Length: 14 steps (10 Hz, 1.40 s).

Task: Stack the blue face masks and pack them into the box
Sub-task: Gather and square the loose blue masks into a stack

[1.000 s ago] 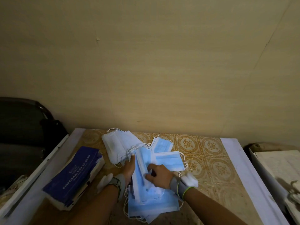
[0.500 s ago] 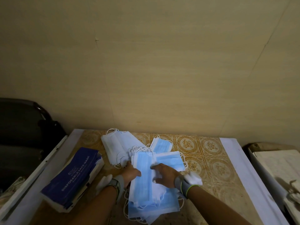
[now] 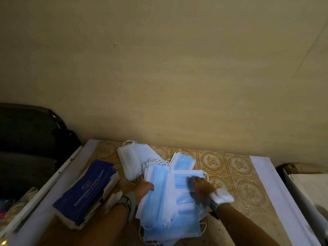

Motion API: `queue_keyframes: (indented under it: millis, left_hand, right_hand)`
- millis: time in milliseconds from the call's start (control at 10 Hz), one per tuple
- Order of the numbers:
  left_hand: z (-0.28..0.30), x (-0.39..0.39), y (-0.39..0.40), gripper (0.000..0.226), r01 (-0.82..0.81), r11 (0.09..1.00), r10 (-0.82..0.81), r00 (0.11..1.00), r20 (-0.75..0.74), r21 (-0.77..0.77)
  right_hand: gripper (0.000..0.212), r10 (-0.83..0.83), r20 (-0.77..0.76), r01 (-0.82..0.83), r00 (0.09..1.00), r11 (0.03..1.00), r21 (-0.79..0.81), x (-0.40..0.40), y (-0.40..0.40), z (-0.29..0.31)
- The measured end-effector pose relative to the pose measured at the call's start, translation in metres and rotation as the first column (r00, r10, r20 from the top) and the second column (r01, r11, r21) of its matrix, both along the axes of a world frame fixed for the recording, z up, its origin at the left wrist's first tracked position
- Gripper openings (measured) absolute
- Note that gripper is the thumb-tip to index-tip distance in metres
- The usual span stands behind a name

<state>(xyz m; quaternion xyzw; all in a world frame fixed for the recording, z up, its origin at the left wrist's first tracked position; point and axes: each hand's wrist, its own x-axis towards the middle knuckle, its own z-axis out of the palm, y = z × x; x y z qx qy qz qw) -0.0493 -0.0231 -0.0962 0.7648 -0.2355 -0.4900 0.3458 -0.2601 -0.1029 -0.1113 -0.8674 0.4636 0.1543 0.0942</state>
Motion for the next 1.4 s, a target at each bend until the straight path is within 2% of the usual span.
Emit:
queue_keyframes:
  millis: [100, 200, 300, 400, 500, 600, 700, 800, 900, 1100, 1200, 1300, 1400]
  left_hand:
    - [0.003, 0.003, 0.004, 0.062, -0.025, 1.000, 0.025, 1.000, 0.016, -0.003]
    - [0.008, 0.003, 0.006, 0.058, -0.035, 0.999, 0.034, 0.999, 0.028, 0.013]
    - [0.015, 0.003, 0.006, 0.058, -0.033, 0.999, 0.032, 0.998, 0.048, 0.024]
    - [0.019, 0.005, 0.004, 0.057, -0.057, 0.998, 0.054, 0.994, 0.095, 0.024]
    - [0.019, 0.007, 0.002, 0.054, -0.106, 0.994, 0.105, 0.990, 0.098, 0.007]
    - [0.020, 0.005, 0.001, 0.051, -0.181, 0.983, 0.183, 0.980, 0.080, -0.026]
    - [0.016, 0.002, 0.001, 0.033, -0.200, 0.979, 0.201, 0.980, 0.017, -0.041]
    - [0.015, -0.001, -0.001, 0.029, -0.188, 0.982, 0.188, 0.982, 0.003, -0.036]
    - [0.021, -0.009, -0.003, 0.017, -0.276, 0.959, 0.266, 0.954, -0.136, -0.063]
    - [0.027, -0.012, 0.000, 0.072, -0.295, 0.943, 0.272, 0.950, -0.151, -0.154]
    - [0.016, -0.007, 0.009, 0.052, -0.225, 0.956, 0.201, 0.970, -0.140, -0.188]
    - [0.007, -0.002, 0.016, 0.046, -0.217, 0.957, 0.182, 0.966, -0.184, -0.191]
    - [0.018, -0.005, 0.020, 0.045, -0.198, 0.938, 0.127, 0.960, -0.250, -0.283]
  right_hand:
    - [0.056, 0.037, -0.009, -0.038, 0.999, 0.992, -0.124, 0.006, -0.004, 0.002]
    - [0.044, 0.084, 0.062, -0.061, 0.995, 0.950, -0.306, 0.006, -0.019, -0.025]
    - [0.032, 0.027, 0.021, -0.022, 0.999, 0.975, -0.221, 0.010, -0.005, 0.000]
    - [0.040, -0.151, 0.101, 0.158, 0.983, 0.985, -0.069, 0.009, -0.005, 0.026]
    - [0.037, -0.276, 0.124, 0.280, 0.953, 0.960, -0.017, 0.007, -0.004, 0.039]
    - [0.031, -0.448, 0.216, 0.464, 0.867, 0.886, -0.023, 0.010, -0.010, 0.042]
    - [0.027, -0.326, 0.327, 0.357, 0.887, 0.934, -0.035, 0.018, -0.006, 0.046]
    - [0.027, -0.222, 0.401, 0.268, 0.889, 0.961, -0.062, 0.029, 0.008, 0.052]
    - [0.029, -0.113, 0.421, 0.120, 0.900, 0.993, 0.010, 0.051, 0.035, 0.055]
    - [0.031, -0.008, 0.387, -0.065, 0.922, 0.982, 0.176, 0.070, 0.068, 0.048]
    - [0.039, 0.003, 0.398, -0.124, 0.918, 0.953, 0.277, 0.070, 0.076, 0.046]
    - [0.039, -0.049, 0.440, -0.076, 0.897, 0.962, 0.262, 0.065, 0.072, 0.042]
    - [0.046, -0.259, 0.580, 0.122, 0.772, 0.957, 0.264, 0.055, 0.058, 0.040]
